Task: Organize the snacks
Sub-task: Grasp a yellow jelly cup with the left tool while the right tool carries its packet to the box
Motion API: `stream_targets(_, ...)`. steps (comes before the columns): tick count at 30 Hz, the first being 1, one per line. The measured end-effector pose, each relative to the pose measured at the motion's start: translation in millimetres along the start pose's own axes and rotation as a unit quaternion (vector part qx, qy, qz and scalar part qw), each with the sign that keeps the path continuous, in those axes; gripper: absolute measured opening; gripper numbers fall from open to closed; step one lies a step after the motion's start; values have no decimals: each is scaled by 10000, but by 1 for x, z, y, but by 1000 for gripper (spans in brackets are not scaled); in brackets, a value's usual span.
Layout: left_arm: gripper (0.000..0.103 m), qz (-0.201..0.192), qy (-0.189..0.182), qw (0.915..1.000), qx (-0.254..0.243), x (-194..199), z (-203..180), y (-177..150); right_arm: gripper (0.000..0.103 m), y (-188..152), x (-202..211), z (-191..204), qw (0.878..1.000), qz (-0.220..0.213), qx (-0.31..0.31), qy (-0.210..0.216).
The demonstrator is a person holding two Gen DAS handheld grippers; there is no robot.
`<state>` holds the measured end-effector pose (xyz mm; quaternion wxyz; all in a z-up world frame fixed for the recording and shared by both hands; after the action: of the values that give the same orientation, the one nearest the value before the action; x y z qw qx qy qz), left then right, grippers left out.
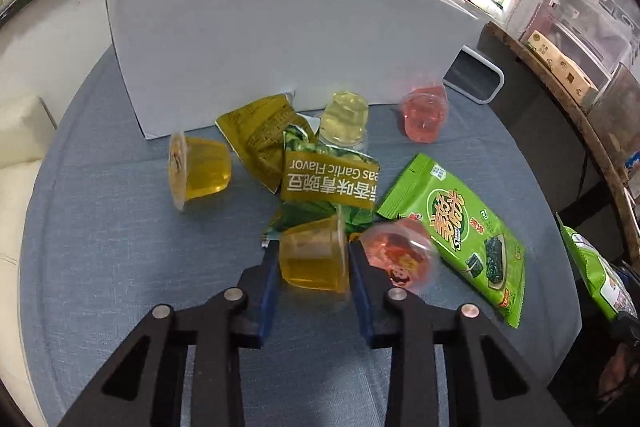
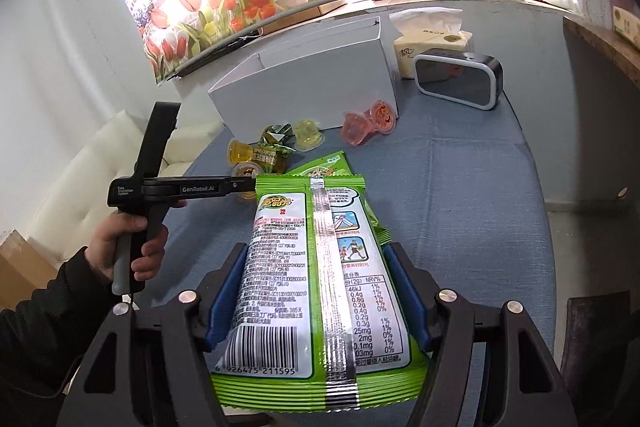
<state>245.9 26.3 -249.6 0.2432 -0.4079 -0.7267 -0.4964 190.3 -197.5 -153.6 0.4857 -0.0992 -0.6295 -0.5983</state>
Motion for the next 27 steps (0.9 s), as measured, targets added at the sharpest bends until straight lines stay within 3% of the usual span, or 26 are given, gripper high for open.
stream_targets(6,35,-141,-134,9998,81,14,-1,3,72,3,1,9,10000,-40,54,68)
stream_targets(10,35,-429,-167,9989,36,46,-9,6,73,10,-1,16,9999,-61,99,53)
stream_targets(14,35,-795,-204,9966,-70,86,-19,31,72,36,-4,31,9994,-222,201,145)
stream_targets(21,35,-1428,-61,9896,-181,139,-19,117,72,139,-21,58,9941,-823,660,-237)
stream_targets(27,35,-1497,96,9886,-132,127,-4,187,72,226,-75,54,9899,-914,462,-976)
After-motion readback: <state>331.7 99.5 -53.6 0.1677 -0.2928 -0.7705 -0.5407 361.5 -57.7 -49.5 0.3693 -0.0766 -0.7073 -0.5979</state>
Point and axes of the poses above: each gripper's, at about its wrist camera, not at the fingertips, and x roughly against the way its jaws point, z to its left, y to its top, the point moved 8 cm from there along -x, roughly the way its jaws point, and after that the axes turned 11 degrees about -y, right-handed, at the moved point
